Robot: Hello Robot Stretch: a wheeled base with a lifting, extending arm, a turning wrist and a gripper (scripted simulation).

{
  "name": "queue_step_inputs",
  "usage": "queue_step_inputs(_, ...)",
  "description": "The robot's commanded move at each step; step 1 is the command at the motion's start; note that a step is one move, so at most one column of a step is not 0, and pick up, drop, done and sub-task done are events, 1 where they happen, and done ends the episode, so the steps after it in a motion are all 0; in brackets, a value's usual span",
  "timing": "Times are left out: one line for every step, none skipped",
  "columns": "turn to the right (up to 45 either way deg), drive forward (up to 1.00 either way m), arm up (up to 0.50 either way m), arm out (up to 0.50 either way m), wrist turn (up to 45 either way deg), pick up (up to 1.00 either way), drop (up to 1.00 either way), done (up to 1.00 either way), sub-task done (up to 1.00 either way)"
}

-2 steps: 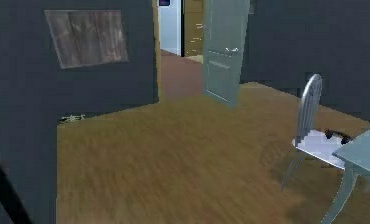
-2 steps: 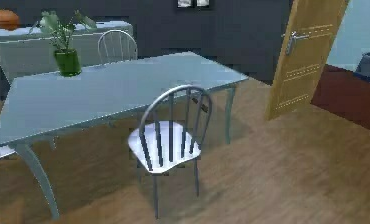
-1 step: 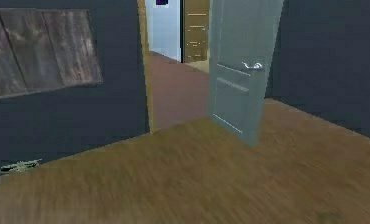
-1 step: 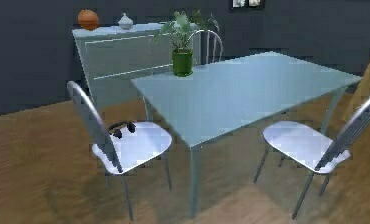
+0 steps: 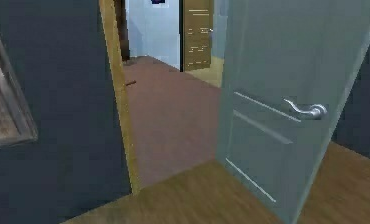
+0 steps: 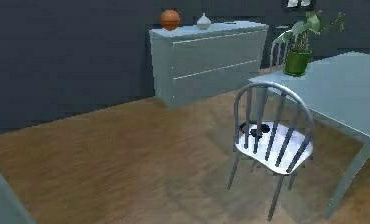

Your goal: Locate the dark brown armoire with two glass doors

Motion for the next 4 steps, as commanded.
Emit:
queue_step_inputs(0.0,1.0,0.0,0.0,0.0,0.0,0.0,0.0,0.0)
queue_step_inputs(-3.0,0.0,0.0,0.0,0.0,0.0,0.0,0.0,0.0)
queue_step_inputs(0.0,0.35,0.0,0.0,0.0,0.0,0.0,0.0,0.0)
queue_step_inputs(-6.0,0.0,0.0,0.0,0.0,0.0,0.0,0.0,0.0)
